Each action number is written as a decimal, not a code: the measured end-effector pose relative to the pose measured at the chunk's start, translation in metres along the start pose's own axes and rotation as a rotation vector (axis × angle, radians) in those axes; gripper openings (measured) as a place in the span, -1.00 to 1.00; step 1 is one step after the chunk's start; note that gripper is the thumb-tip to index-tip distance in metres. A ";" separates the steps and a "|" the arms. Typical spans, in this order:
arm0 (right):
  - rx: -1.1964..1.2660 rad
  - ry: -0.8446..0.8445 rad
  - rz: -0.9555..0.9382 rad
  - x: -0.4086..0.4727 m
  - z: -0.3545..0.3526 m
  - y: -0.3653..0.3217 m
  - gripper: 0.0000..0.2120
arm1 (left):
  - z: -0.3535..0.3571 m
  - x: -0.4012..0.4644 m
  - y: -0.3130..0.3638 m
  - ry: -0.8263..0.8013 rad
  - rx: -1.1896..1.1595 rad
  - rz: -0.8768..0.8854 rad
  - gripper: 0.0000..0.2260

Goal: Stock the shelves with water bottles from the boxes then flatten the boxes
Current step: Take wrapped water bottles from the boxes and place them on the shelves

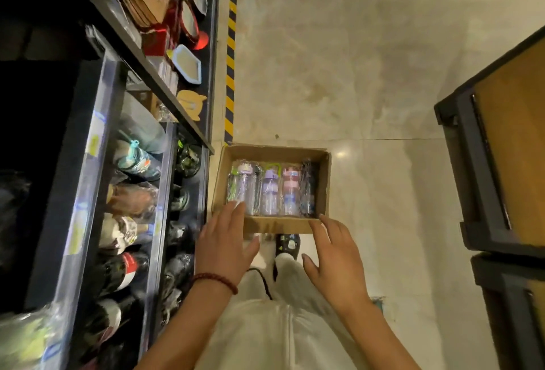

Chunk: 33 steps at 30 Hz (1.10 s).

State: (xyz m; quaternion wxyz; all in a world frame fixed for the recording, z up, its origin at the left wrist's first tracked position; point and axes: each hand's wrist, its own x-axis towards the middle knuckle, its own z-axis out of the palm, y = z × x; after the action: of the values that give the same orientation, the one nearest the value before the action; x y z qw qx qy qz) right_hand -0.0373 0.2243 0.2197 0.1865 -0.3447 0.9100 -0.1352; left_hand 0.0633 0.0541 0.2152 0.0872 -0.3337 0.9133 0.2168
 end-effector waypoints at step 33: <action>0.295 -0.573 0.468 0.360 0.503 0.175 -0.42 | 0.456 0.343 -0.223 -0.289 -0.240 -0.627 -0.22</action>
State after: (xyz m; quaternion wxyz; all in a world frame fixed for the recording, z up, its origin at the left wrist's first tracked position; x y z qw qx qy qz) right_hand -0.1705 0.0481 -0.3842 0.5062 -0.1211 0.8458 -0.1168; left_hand -0.0469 -0.0877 -0.3705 0.2377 -0.5711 0.7129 0.3302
